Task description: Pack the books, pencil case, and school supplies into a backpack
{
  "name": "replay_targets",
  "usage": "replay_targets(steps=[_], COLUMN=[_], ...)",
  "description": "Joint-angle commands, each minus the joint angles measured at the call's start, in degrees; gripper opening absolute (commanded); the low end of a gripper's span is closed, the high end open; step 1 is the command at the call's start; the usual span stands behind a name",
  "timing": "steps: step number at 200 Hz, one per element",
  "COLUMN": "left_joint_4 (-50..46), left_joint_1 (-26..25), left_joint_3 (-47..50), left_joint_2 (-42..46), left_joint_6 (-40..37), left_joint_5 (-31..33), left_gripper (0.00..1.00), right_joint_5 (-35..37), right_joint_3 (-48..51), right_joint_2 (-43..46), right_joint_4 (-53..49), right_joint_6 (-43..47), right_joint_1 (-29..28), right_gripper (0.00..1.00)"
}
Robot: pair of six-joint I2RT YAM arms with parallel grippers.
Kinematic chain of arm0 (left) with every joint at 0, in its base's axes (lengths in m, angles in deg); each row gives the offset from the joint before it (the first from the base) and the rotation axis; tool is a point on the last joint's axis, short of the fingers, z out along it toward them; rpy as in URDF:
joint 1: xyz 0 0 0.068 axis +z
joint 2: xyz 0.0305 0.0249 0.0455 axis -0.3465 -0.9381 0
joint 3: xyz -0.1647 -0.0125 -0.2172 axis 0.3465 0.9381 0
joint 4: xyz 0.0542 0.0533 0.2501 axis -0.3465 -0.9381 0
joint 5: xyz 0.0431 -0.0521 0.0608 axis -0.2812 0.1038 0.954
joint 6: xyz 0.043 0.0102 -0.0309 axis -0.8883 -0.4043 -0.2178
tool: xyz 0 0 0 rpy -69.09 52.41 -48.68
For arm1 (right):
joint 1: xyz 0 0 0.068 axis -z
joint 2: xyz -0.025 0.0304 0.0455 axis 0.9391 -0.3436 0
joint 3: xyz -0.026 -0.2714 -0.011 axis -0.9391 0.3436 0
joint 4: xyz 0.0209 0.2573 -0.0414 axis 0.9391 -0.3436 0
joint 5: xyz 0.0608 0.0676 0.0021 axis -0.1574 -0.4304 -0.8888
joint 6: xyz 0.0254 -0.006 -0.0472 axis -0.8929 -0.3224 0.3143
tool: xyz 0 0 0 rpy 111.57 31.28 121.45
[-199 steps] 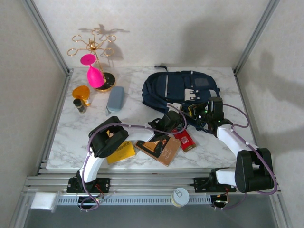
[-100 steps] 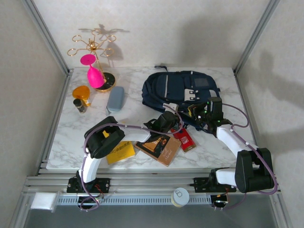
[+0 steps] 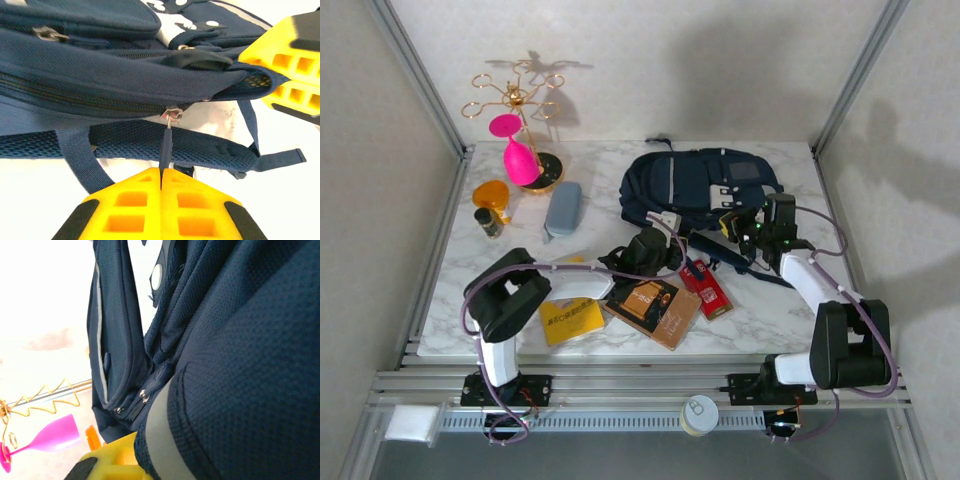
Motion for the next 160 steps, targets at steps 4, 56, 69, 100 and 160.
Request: replay_targets(steps=[4, 56, 69, 100, 160], left_joint_4=[-4.9, -6.1, -7.8, -2.1, 0.7], left_joint_1=[0.4, 0.6, 0.9, 1.2, 2.4], left_joint_3=[1.8, -1.2, -3.8, -4.9, -12.0], left_joint_2=[3.0, 2.6, 0.9, -2.3, -10.8], left_joint_6=[-3.3, -9.8, -10.5, -9.6, -8.0], left_joint_5=[-2.0, -11.4, -11.4, -7.9, -7.8], left_gripper=[0.00, 0.00, 0.02, 0.34, 0.46], right_joint_5=[-2.1, -4.5, -5.9, -6.3, -6.5], right_joint_3=[-5.2, -6.8, -7.6, -7.9, -7.8], right_joint_2=[-1.1, -1.8, -2.3, -2.2, -1.9], right_joint_4=[1.1, 0.1, -0.2, -0.6, -0.7], right_joint_6=[5.0, 7.5, 8.0, 8.3, 8.2], right_joint_1=[2.2, 1.9, 1.8, 1.8, 1.8], right_gripper=[0.00, 0.00, 0.00, 0.00, 0.00])
